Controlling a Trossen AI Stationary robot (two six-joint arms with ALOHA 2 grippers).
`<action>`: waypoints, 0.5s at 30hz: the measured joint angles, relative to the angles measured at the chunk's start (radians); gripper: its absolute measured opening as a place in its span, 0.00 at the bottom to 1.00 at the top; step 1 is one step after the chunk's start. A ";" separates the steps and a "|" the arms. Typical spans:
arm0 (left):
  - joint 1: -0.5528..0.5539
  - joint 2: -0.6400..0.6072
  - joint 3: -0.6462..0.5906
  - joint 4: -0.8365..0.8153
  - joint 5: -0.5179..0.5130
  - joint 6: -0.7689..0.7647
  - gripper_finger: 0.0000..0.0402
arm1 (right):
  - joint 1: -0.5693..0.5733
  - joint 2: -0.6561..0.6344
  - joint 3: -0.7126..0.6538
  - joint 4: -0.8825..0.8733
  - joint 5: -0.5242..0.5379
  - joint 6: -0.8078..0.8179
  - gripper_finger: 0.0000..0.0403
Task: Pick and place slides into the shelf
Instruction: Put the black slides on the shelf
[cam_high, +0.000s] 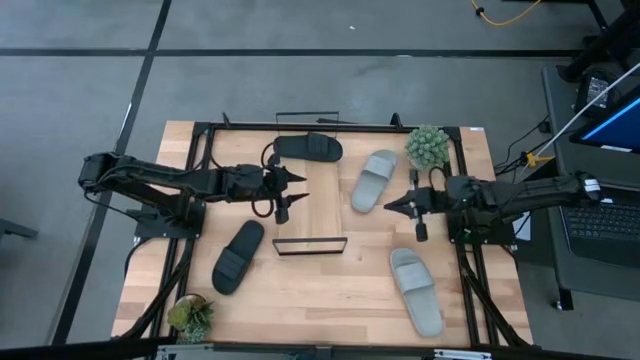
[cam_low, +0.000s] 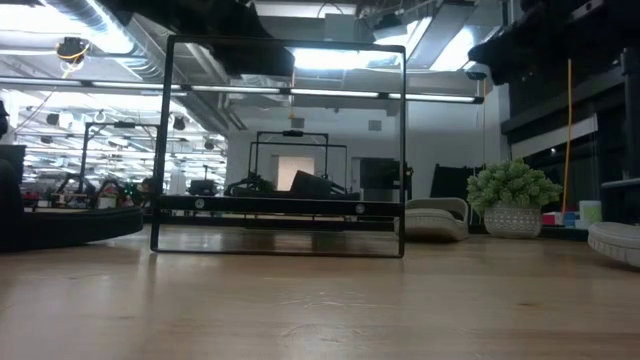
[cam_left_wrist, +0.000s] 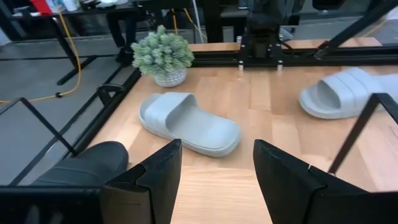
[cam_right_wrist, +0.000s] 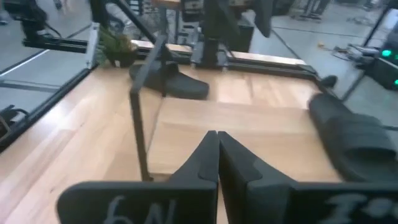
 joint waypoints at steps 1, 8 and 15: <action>-0.005 0.000 0.000 -0.004 0.000 0.000 0.48 | 0.012 0.020 0.005 0.017 0.000 -0.001 0.01; -0.048 0.000 0.000 -0.062 -0.001 -0.003 0.48 | 0.091 0.102 0.059 0.047 -0.001 0.007 0.01; -0.152 -0.070 0.000 -0.231 0.000 -0.056 0.48 | 0.158 0.137 0.060 0.074 0.001 0.021 0.01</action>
